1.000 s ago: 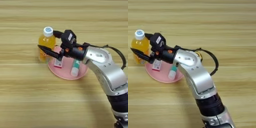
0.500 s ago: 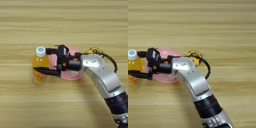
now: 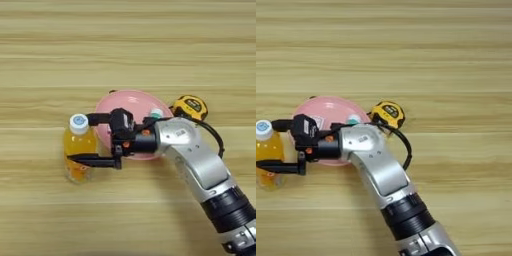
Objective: Move the objects on the table
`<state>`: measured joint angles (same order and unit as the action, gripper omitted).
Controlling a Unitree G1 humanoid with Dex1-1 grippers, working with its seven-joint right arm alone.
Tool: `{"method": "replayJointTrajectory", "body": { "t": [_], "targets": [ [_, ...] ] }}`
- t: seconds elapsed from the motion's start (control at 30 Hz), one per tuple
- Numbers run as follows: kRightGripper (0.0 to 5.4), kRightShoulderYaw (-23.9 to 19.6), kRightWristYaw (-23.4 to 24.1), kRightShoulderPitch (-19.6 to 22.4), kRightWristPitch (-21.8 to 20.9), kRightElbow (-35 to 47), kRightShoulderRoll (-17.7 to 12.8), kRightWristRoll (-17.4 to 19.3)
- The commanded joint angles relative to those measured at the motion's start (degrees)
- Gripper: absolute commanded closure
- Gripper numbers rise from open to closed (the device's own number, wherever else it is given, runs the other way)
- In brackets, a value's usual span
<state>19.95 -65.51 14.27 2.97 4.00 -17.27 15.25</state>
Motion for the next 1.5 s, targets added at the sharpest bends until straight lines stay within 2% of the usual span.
{"method": "replayJointTrajectory", "body": {
  "t": [0.03,0.43,0.7,0.93,1.2,1.3,1.5],
  "targets": [
    [1.92,-0.65,0.68,3.91,-3.91,0.40,0.86,-0.34],
    [1.92,-0.38,-3.89,3.77,-2.87,-2.80,-0.79,-0.08],
    [1.92,-1.00,-5.22,3.74,-2.49,-4.25,-1.37,0.21],
    [0.96,-1.02,-5.03,3.81,-3.18,-4.40,-1.33,-0.67],
    [0.20,-1.92,-5.00,4.13,-2.29,-3.11,-1.34,0.34],
    [0.04,-2.42,-5.02,4.21,-1.55,-1.84,-1.45,1.10],
    [0.04,-4.67,-4.88,4.86,1.22,2.13,-1.62,4.08]
  ]
}}
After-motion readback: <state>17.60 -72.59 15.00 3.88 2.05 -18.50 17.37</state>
